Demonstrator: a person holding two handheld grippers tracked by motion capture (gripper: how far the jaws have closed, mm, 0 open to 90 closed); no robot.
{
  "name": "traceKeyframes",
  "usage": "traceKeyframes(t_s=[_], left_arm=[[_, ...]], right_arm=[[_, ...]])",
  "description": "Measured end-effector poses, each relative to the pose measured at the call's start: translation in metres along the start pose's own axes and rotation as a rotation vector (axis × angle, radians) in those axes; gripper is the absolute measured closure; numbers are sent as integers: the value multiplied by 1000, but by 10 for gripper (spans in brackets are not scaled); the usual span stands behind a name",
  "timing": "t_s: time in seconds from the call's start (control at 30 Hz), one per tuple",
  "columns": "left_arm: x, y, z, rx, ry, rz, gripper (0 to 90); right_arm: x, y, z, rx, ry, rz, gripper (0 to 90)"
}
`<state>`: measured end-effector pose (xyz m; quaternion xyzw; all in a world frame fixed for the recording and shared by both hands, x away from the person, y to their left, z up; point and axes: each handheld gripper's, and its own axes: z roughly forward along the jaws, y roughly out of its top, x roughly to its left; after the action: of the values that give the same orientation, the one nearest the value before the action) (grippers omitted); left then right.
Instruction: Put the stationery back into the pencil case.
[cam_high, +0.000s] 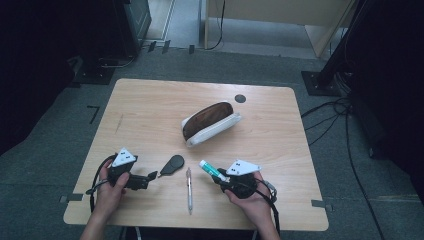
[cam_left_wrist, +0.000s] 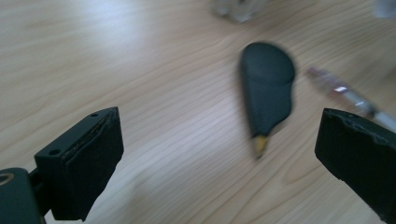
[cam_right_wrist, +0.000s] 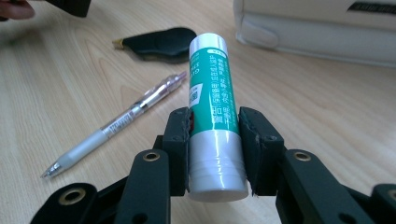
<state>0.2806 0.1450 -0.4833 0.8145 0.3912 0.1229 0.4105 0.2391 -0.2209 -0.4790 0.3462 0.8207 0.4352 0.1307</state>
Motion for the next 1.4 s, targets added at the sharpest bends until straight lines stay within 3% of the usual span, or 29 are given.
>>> traceKeyframes(t_s=[0.03,0.07,0.1,0.13,0.23,0.4,0.57,0.6,0.67,0.8,1.03,1.2,1.4], left_arm=[[-3,4,1,-8,-15,15,14],[-13,14,5,-5,-33,65,14],[-13,14,5,-5,-33,65,14],[-18,20,7,6,-37,100,14],[-31,33,11,-1,-76,145,60],[-40,40,14,-4,-134,190,156],[-52,45,18,2,-221,284,175],[-53,45,19,5,-236,301,228],[-56,46,20,15,-243,328,246],[-63,50,24,40,-245,429,367],[-69,52,26,30,-267,501,418],[-76,50,28,53,-287,568,429],[-72,49,29,56,-317,578,468]], right_arm=[[-2,2,-2,-6,7,-5,658],[-3,5,-3,-13,17,-18,658],[-3,7,-3,-13,25,-23,658],[-3,7,-3,-13,25,-23,658],[-1,12,0,-23,64,-38,658],[3,19,5,-24,107,-82,657],[5,23,8,-28,135,-106,658],[6,24,9,-23,135,-114,658],[6,25,10,-23,144,-126,657],[6,26,11,-14,175,-131,657],[8,29,14,3,208,-153,657],[11,30,17,25,233,-173,657],[11,29,20,38,262,-184,657]])
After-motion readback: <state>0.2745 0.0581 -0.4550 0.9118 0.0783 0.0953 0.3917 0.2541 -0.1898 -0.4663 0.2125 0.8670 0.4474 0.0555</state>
